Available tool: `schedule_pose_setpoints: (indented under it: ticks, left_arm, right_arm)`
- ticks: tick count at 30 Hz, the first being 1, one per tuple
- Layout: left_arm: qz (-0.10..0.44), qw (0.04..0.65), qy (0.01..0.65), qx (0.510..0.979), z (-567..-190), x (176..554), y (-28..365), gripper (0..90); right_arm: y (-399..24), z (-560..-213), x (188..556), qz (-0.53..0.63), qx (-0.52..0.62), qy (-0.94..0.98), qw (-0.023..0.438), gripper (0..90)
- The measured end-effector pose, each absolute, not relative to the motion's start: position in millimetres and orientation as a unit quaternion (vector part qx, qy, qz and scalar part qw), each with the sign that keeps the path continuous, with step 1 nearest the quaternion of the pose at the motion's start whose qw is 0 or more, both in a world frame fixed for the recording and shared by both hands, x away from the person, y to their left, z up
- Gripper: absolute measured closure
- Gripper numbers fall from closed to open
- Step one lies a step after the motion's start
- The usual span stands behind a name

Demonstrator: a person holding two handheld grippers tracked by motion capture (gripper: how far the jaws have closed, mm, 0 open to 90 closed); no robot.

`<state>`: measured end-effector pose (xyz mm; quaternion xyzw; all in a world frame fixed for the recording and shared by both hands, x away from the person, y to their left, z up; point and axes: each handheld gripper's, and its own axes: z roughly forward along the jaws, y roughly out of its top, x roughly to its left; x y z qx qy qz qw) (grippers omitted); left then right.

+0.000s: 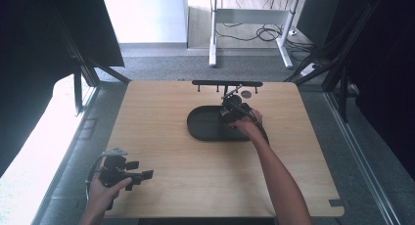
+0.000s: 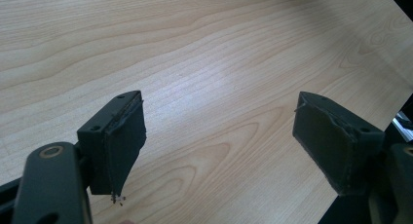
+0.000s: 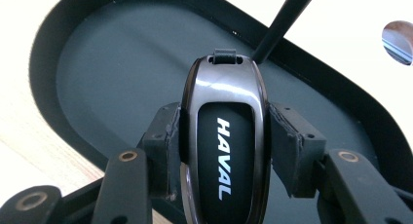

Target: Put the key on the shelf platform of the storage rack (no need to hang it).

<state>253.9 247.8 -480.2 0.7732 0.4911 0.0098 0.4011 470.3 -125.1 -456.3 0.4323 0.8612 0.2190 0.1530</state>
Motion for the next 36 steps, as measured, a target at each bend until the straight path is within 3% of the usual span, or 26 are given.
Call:
schedule_pose_setpoints:
  ticks: [36]
  left_arm:
    - [0.006,0.398,0.489,0.776,-481,254,246,19.9]
  right_arm:
    - [-134,-508,477,0.163,0.439,0.870,0.153,49.0]
